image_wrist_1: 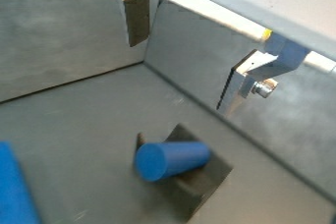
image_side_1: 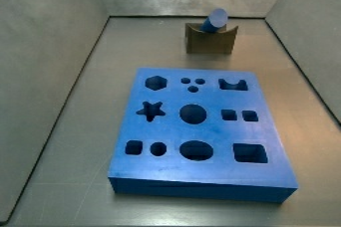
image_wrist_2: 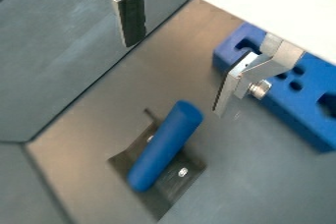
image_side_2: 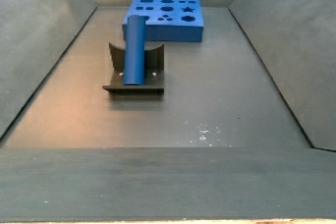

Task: Pick up the round object. Move up. Place the round object on the fixture. Regrasp the round object. Move to above the board. Insert the round object.
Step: Regrasp the round object.

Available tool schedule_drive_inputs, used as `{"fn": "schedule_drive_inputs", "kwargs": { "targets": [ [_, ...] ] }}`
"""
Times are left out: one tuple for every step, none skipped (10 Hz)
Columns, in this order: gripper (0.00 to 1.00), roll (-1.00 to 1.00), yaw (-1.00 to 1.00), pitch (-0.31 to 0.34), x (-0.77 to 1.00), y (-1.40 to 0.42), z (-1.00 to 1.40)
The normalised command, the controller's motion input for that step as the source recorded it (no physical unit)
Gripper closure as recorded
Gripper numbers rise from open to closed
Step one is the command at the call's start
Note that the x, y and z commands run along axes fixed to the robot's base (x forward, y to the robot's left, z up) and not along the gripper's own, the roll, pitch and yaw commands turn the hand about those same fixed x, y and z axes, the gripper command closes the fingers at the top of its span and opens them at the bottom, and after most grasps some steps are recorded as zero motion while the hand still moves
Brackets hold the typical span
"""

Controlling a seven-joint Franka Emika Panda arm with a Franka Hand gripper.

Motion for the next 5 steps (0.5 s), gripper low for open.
{"fn": "schedule_drive_inputs", "kwargs": {
  "targets": [
    [0.0, 1.0, 0.06, 0.092, 0.07, -0.03, 0.0],
    [0.0, 1.0, 0.07, 0.114, 0.09, -0.04, 0.0],
    [0.0, 1.0, 0.08, 0.134, 0.1, -0.04, 0.0],
    [0.0, 1.0, 0.09, 0.154, 0.11, -0.04, -0.01],
    [0.0, 1.0, 0.12, 0.18, 0.1, -0.04, 0.0]
  ]
}}
